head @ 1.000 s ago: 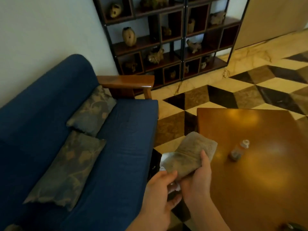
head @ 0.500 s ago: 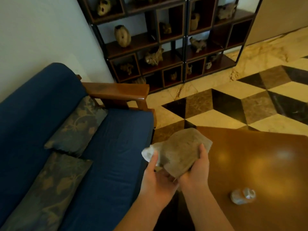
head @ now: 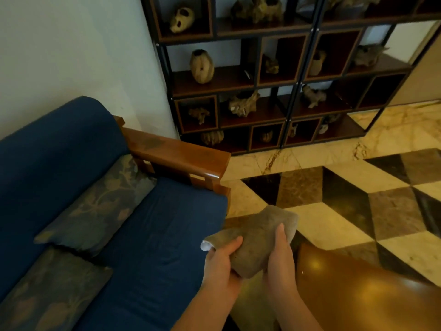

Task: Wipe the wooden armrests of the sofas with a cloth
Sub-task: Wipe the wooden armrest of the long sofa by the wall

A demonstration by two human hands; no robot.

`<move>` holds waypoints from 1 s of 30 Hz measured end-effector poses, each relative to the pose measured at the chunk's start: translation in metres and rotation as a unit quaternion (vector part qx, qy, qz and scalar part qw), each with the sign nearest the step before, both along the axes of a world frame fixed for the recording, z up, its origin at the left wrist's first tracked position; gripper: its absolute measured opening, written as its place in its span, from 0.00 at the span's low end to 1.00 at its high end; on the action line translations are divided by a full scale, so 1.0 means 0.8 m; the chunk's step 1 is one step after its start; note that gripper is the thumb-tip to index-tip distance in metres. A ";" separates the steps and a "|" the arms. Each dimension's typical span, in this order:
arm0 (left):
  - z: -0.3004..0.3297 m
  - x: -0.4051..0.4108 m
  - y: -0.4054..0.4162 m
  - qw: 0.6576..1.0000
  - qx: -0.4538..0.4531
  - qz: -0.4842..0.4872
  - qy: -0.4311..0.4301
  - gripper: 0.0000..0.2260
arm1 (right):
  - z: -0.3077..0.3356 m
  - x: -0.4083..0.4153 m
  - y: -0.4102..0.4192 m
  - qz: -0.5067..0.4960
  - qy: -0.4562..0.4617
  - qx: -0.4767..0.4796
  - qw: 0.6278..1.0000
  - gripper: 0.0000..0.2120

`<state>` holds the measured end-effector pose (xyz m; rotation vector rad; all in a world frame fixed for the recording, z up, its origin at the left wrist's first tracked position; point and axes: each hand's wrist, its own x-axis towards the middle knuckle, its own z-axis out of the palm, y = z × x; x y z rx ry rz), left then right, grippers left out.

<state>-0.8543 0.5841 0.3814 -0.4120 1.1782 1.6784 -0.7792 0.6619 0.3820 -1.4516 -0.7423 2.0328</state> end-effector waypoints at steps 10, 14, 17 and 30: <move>-0.017 -0.113 0.166 0.999 -0.029 -0.010 -0.011 0.20 | -0.038 -0.103 0.135 -0.051 0.194 -0.211 0.957 0.36; -0.031 -0.176 0.228 0.998 -0.028 0.000 -0.059 0.21 | -0.058 -0.160 0.205 -0.028 0.186 -0.207 0.960 0.36; -0.044 -0.210 0.264 0.995 -0.073 -0.030 -0.061 0.19 | -0.076 -0.202 0.272 0.025 0.060 -0.196 0.978 0.29; -0.183 -0.349 0.367 0.906 -0.356 -0.080 0.214 0.28 | -0.192 -0.401 0.455 0.190 -0.107 -0.073 0.973 0.22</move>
